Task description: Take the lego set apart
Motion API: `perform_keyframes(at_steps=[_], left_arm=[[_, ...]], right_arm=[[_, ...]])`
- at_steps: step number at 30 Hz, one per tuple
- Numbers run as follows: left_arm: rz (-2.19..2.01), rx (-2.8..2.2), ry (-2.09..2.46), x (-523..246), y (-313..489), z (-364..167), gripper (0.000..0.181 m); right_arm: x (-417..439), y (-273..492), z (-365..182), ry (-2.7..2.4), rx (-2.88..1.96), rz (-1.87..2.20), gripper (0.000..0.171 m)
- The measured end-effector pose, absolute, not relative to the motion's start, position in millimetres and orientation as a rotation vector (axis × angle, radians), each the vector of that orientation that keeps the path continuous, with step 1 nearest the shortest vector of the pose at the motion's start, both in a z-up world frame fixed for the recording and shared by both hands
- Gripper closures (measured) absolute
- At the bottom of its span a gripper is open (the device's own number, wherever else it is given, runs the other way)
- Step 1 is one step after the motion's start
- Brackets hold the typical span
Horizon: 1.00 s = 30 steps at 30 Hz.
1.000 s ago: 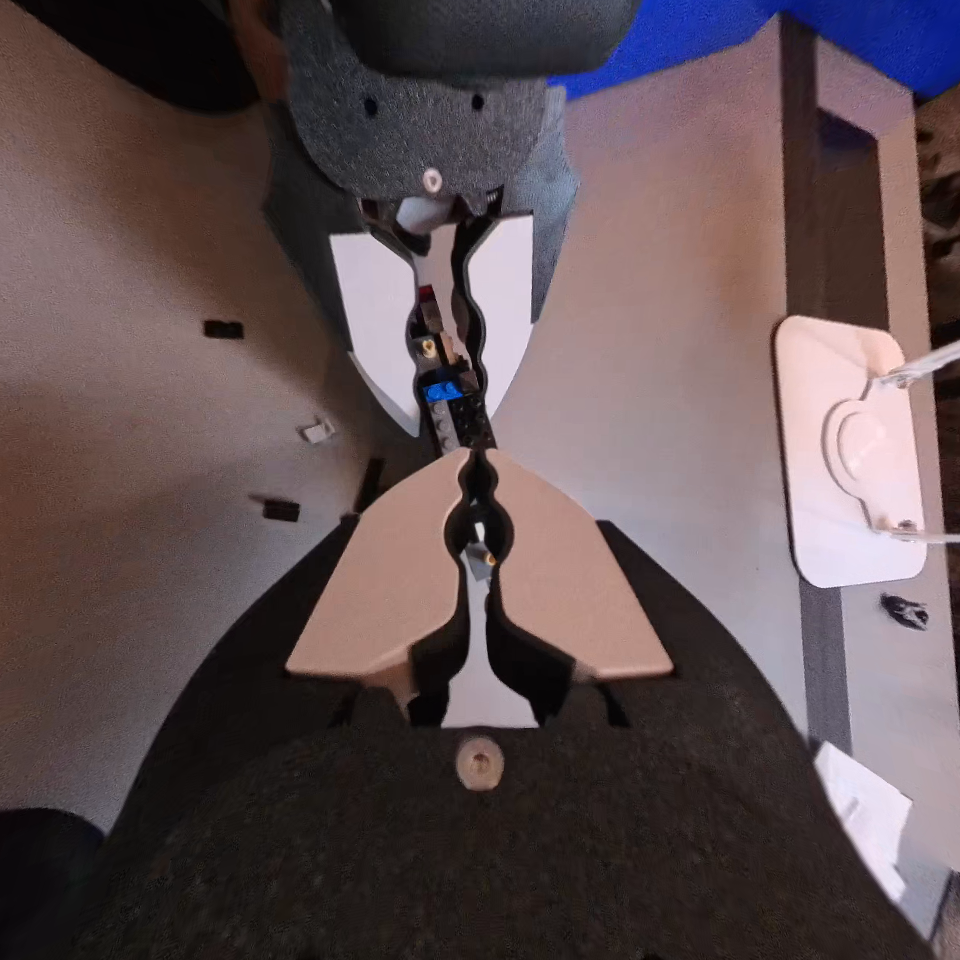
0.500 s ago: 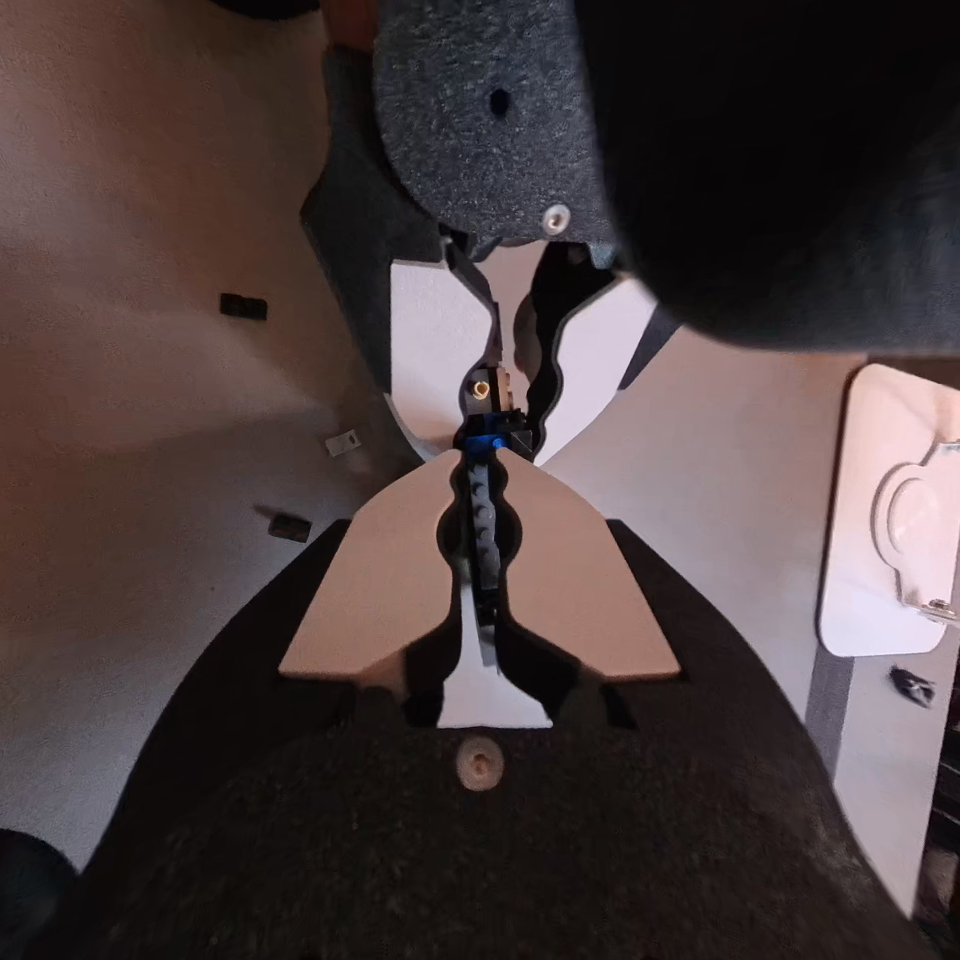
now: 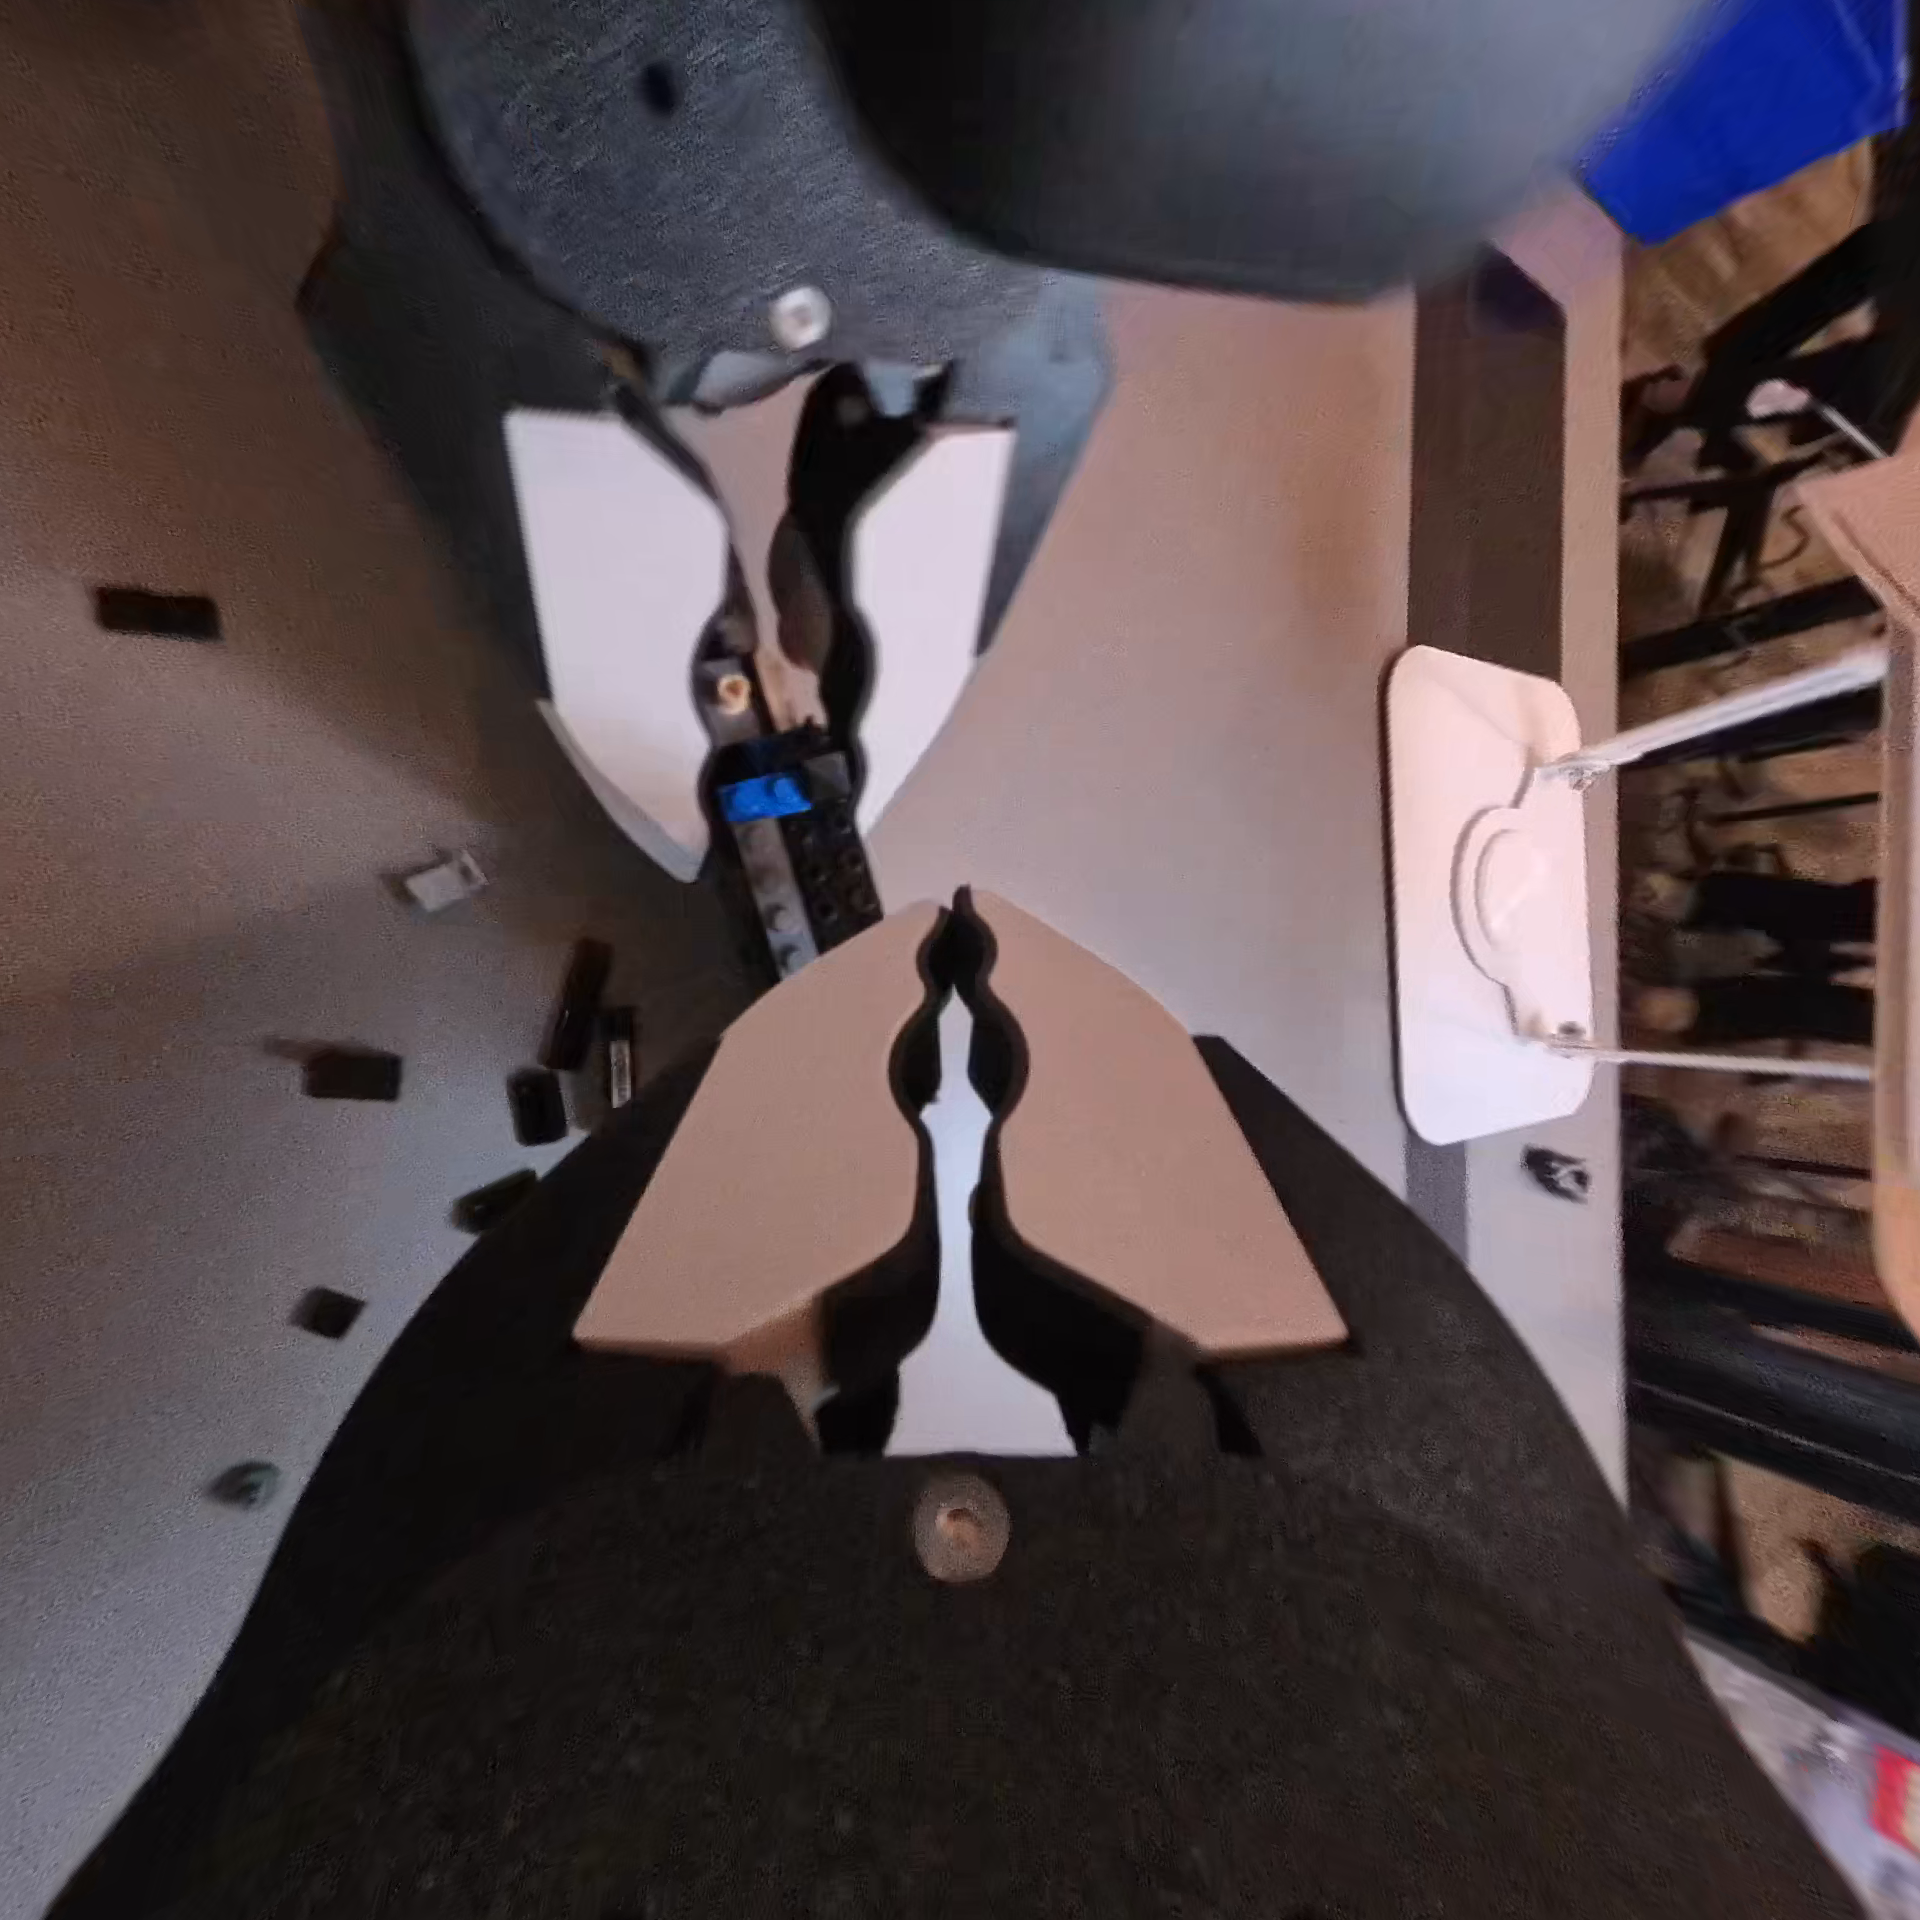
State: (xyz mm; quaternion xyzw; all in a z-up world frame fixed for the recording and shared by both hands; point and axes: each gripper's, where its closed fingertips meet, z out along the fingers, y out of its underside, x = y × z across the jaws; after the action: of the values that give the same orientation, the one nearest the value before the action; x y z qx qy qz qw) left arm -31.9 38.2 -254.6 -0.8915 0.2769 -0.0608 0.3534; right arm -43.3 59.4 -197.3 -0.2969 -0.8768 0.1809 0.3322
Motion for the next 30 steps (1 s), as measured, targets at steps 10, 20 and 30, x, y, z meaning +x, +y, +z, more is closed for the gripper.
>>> perform_keyframes(at_steps=[10,20,30], left_arm=[[-0.171,-2.334,0.707,-27,40,-252,0.152],[-0.091,-2.374,0.749,-28,34,-250,0.152],[-0.114,-2.416,0.723,-29,31,-251,0.152]], right_arm=[[-25,28,-216,-2.422,-0.72,0.548,0.158],[-26,25,-221,-2.535,-0.767,0.548,0.164],[-27,25,-220,-2.416,-0.738,0.486,0.166]])
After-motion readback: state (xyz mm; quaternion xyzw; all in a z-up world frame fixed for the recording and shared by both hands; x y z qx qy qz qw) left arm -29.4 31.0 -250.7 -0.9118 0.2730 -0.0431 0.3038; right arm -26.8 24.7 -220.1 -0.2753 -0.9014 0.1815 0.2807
